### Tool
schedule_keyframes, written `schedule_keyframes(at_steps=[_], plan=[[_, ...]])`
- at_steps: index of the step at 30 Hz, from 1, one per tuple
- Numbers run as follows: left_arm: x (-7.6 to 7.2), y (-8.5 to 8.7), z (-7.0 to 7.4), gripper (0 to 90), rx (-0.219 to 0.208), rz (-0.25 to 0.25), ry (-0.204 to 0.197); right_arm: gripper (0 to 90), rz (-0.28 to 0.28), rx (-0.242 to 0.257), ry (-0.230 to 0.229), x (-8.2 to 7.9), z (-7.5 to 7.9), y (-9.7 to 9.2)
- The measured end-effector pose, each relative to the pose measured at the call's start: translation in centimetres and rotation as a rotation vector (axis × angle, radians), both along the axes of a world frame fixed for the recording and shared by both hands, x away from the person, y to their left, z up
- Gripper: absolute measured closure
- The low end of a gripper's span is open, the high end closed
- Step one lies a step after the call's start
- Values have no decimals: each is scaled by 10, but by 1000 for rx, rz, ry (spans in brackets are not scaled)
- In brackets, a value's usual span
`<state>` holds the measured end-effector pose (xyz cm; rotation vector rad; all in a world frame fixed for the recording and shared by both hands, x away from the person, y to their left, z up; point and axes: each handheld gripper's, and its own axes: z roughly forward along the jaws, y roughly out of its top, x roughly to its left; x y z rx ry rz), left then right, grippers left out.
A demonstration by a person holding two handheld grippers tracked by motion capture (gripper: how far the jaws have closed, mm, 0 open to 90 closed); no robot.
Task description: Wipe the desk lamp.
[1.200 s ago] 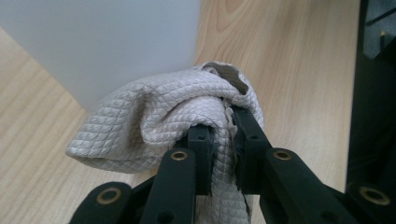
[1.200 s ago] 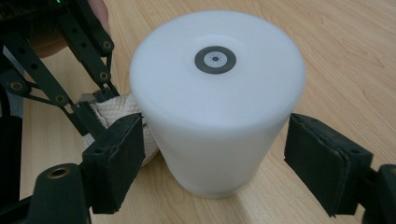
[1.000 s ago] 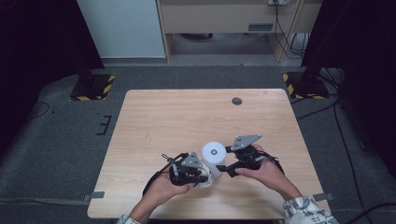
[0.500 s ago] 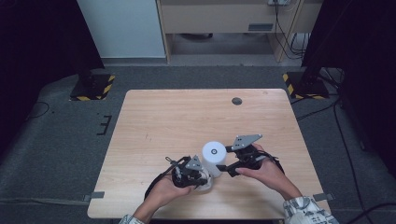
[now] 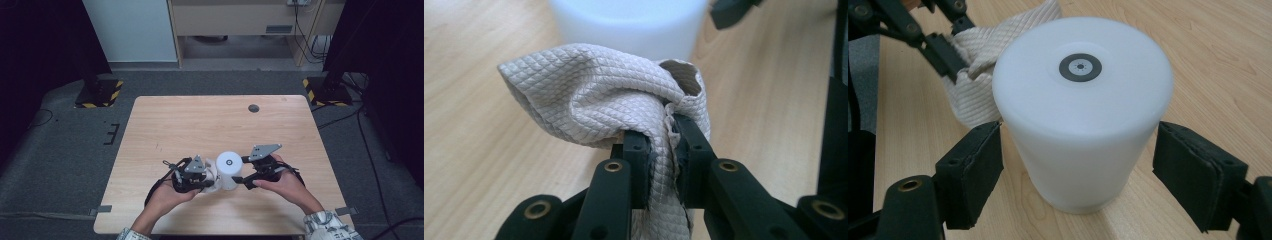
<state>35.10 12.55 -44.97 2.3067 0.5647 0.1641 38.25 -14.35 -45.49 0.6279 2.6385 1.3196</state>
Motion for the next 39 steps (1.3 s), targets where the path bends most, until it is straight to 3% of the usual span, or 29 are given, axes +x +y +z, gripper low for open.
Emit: schedule_keyframes(at_steps=[2,9,18,20,23,27,32,36,39], plan=[[6,0,1,778,17,2,-6,203,-1,2,1,0,0,0],[13,-3,0,775,6,26,-8,196,-10,-1,6,1,-2,-1],[13,-12,-27,776,61,20,32,197,-20,-14,7,2,-4,0],[11,-13,-31,776,52,23,38,198,-19,-12,6,2,-4,0],[9,-12,-26,777,43,20,33,198,-19,-9,7,2,-4,-1],[4,-7,-9,778,-10,30,-8,195,-25,-8,7,1,-4,0],[9,-3,5,778,-4,55,-43,191,-24,-7,8,2,-3,0],[22,-5,6,778,22,73,-46,181,-26,-3,5,2,-3,1],[30,-7,3,777,19,93,-48,185,-33,-16,5,3,-6,2]])
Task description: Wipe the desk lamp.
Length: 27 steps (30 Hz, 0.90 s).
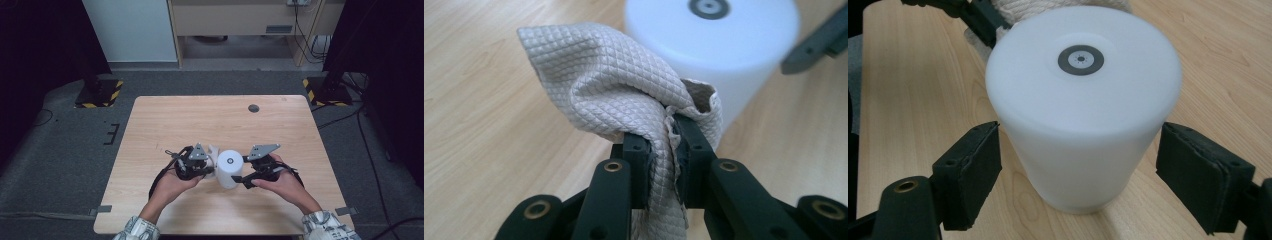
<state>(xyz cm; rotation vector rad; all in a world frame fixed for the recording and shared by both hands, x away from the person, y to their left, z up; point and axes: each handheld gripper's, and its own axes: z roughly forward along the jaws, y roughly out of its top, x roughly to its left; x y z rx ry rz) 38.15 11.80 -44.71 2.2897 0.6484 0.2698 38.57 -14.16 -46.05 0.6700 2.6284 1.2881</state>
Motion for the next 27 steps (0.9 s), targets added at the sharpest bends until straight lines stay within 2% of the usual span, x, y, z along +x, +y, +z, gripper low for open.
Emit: schedule_keyframes(at_steps=[3,6,13,17,21,27], plan=[[6,-1,-4,776,2,8,10,187,-7,1,10,1,-2,0],[5,-1,-6,777,-11,4,21,184,-10,-1,6,1,-2,0],[-14,0,-6,782,-17,-41,38,141,25,-12,16,-3,-3,4],[-21,5,-5,783,-15,-57,33,130,51,-24,23,-6,-5,8],[-18,12,-1,785,-20,-46,24,145,59,-28,19,-7,-5,10],[-5,22,11,786,-34,-15,11,203,68,-24,13,-9,-5,11]])
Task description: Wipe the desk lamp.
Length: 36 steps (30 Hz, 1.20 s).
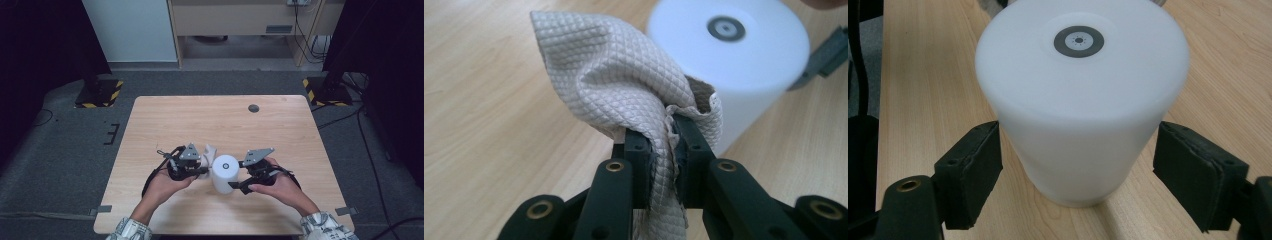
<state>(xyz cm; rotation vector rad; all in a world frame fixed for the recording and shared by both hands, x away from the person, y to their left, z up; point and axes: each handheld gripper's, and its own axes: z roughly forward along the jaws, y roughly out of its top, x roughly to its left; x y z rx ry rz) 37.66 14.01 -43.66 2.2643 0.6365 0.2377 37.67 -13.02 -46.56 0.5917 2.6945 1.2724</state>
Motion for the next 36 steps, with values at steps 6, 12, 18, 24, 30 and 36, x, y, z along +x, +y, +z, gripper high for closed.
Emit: schedule_keyframes(at_steps=[6,12,18,24,30,36], plan=[[11,2,7,787,2,-3,-7,211,4,3,1,0,-1,-1],[15,0,2,788,10,-15,3,216,-2,-1,17,1,-5,-4],[20,-9,-8,789,30,-32,18,219,-8,0,14,1,-6,-4],[21,-14,-26,790,37,-25,54,208,-9,-2,15,2,-6,-4],[20,-17,-41,790,68,-23,74,198,-16,-4,18,3,-7,-4],[19,-16,-37,790,61,-20,68,197,-20,-3,19,3,-7,-4]])
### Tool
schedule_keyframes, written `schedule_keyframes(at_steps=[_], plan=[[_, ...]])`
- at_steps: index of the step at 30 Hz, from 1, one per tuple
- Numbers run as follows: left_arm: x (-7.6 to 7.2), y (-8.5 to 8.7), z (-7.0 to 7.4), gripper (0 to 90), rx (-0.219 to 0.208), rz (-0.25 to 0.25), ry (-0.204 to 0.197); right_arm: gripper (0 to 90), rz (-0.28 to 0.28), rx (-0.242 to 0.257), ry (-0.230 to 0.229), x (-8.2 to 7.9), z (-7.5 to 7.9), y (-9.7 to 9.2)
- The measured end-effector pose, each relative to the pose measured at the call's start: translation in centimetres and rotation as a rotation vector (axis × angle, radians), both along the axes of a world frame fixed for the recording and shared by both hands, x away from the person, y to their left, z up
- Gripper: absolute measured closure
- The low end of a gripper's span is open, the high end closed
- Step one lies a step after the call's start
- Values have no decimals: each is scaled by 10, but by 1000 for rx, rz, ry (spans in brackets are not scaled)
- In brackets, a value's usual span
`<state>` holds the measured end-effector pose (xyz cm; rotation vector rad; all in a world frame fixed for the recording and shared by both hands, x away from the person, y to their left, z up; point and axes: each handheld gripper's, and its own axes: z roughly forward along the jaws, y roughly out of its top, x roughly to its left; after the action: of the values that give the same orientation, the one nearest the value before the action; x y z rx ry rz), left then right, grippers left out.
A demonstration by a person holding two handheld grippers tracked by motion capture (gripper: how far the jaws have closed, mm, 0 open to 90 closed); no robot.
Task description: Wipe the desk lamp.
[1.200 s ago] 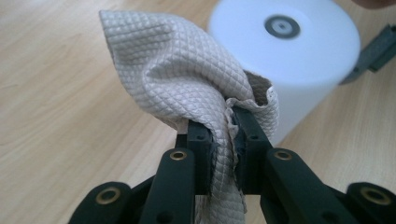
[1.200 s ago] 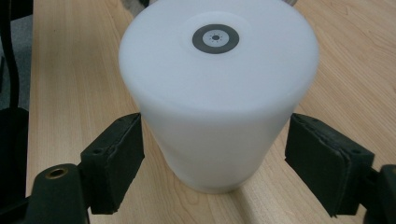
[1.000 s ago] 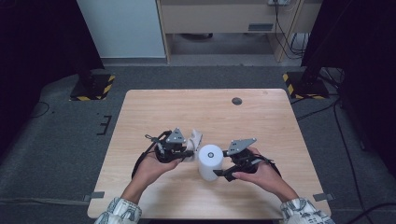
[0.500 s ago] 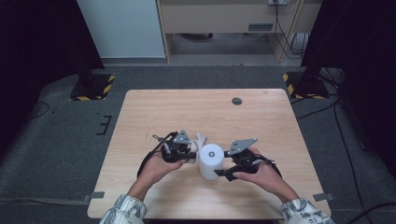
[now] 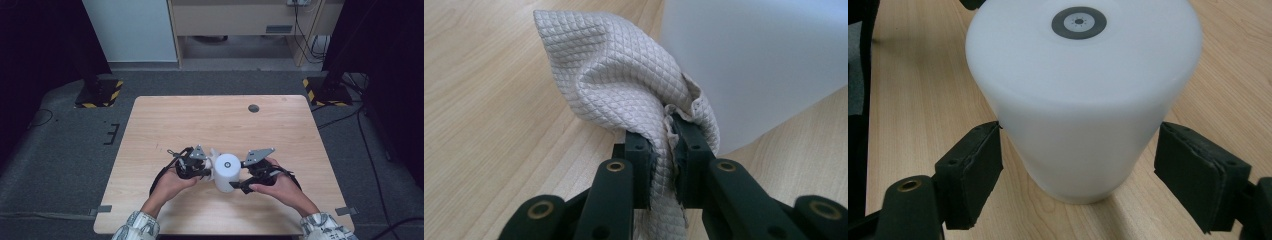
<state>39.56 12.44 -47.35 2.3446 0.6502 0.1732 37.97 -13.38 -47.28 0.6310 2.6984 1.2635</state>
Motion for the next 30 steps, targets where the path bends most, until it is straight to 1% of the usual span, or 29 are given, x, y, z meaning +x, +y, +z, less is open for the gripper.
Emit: schedule_keyframes(at_steps=[4,6,8,11,13,15,19,22,26,30], plan=[[-1,0,11,790,-6,1,-19,198,0,-3,-3,0,0,0],[-1,-1,14,790,5,-3,-25,198,1,-5,-5,0,0,0],[-2,-2,12,790,30,-14,-25,197,1,-5,-4,0,0,0],[-3,-3,6,790,50,-21,-14,196,2,-4,-6,0,0,0],[-5,-3,1,790,55,-23,-5,195,3,-3,-5,1,0,0],[-7,-4,-2,791,67,-31,-3,192,1,-1,-4,1,0,0],[-14,-5,-5,790,69,-44,-1,182,0,1,-2,1,0,-1],[-16,-5,-5,790,76,-52,-4,180,-5,-1,-2,1,1,-1],[-18,-5,-3,790,68,-53,-3,178,-3,0,-4,1,1,-1],[-20,-6,-4,790,68,-62,-3,159,-7,3,0,2,0,0]])
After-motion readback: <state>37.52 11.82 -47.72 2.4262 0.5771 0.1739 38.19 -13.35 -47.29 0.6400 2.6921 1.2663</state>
